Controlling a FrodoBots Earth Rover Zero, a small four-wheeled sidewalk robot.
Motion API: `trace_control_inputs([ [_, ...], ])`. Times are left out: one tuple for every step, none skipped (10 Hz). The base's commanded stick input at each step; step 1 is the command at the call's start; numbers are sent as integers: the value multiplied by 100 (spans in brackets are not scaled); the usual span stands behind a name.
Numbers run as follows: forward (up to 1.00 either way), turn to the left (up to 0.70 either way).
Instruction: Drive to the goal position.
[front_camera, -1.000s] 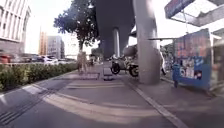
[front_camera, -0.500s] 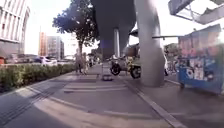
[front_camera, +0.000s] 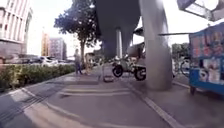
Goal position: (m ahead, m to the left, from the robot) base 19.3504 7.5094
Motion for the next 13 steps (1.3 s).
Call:
trace_control_inputs([
  [45,0],
  [45,0],
  [45,0],
  [45,0],
  [45,0],
  [45,0],
  [45,0],
  [45,0],
  [45,0],
  [45,0],
  [45,0],
  [45,0],
  [45,0],
])
